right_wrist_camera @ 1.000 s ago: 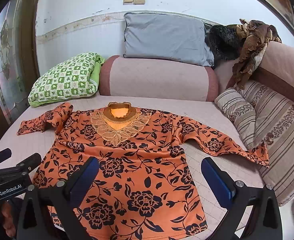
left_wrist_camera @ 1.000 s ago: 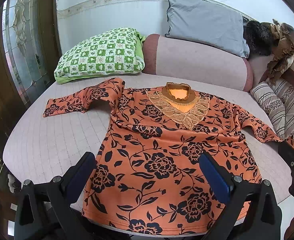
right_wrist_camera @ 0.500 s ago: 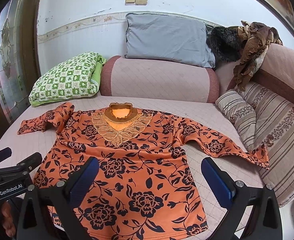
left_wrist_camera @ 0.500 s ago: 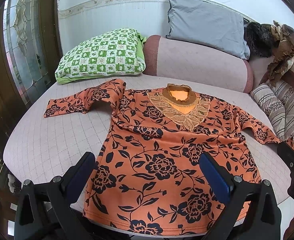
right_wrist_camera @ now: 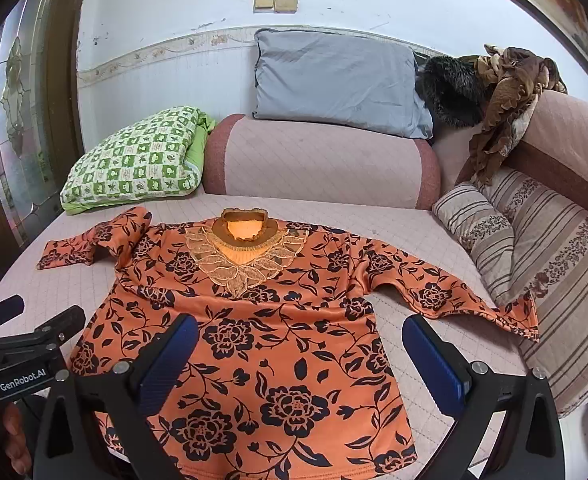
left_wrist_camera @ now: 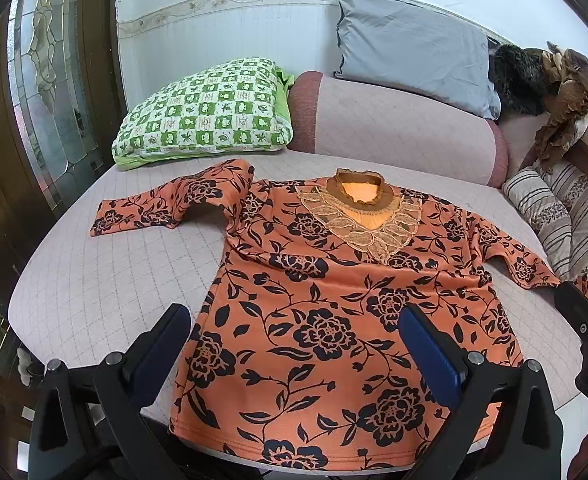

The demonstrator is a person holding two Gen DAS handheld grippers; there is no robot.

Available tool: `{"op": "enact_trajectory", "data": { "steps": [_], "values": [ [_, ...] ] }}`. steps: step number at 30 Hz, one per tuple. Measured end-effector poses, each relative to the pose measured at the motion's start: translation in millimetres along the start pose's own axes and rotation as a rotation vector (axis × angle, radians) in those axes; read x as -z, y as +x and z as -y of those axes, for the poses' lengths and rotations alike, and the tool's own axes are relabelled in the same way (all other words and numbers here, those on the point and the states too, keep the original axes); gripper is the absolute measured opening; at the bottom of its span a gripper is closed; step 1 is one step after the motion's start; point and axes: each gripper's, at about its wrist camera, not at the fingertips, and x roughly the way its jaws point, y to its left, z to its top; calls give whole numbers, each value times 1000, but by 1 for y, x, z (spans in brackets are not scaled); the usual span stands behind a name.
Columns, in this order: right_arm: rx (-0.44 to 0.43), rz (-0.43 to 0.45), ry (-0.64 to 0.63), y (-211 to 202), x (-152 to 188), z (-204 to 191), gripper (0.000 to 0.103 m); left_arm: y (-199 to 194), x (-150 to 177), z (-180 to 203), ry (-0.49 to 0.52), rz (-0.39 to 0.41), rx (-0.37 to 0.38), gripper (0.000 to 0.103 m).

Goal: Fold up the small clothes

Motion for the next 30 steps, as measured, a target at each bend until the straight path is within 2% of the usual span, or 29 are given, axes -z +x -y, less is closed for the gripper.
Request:
{"op": "enact_trajectory", "data": {
  "steps": [30],
  "values": [
    [0,3,-3,-3,-2,-1,103,-3,-2,-1,-2,7,-1,103]
  ]
}}
